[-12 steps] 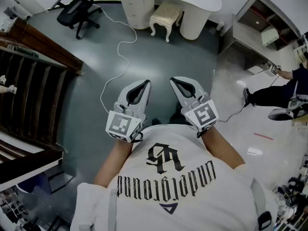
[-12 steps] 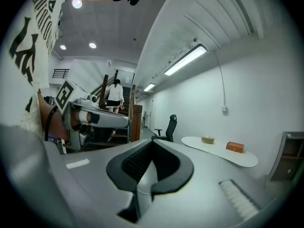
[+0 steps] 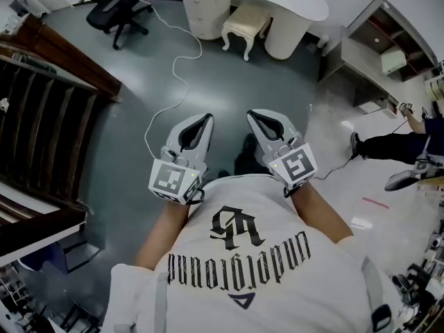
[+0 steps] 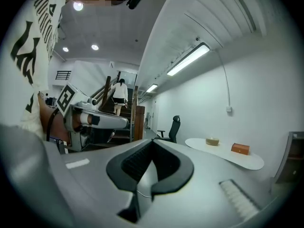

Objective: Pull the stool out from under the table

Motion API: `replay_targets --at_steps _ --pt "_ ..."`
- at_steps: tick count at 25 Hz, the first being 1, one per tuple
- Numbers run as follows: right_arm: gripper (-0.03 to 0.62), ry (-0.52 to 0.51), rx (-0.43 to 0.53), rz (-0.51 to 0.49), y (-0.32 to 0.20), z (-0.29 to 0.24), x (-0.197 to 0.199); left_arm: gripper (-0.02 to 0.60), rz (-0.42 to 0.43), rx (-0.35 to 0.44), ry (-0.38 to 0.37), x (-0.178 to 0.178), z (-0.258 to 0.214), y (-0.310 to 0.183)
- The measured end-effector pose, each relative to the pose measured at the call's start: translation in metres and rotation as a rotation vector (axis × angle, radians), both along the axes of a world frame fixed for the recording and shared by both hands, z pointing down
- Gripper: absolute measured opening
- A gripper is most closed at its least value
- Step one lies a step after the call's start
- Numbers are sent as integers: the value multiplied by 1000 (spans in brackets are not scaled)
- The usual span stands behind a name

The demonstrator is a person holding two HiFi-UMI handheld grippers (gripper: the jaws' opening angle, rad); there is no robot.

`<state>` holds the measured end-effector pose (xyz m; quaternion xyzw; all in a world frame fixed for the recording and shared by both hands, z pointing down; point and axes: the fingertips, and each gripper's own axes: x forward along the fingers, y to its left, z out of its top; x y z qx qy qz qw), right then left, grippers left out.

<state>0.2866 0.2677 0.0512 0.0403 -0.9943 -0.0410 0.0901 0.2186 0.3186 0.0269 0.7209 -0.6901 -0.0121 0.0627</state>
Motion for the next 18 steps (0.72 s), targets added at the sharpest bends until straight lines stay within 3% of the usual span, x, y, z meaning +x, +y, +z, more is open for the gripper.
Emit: replay_targets --at_steps 4,10,18 --pt "2 -29 -3 -18 -16 -5 -17 6 -34 20 -6 -14 -1 -9" --pt "3 -18 -45 -15 -65 7 -43 6 -89 -17 -5 -50 5 -35" --pt "3 -19 -75 -10 -165 26 -85 6 -89 -37 8 -103 22 -114"
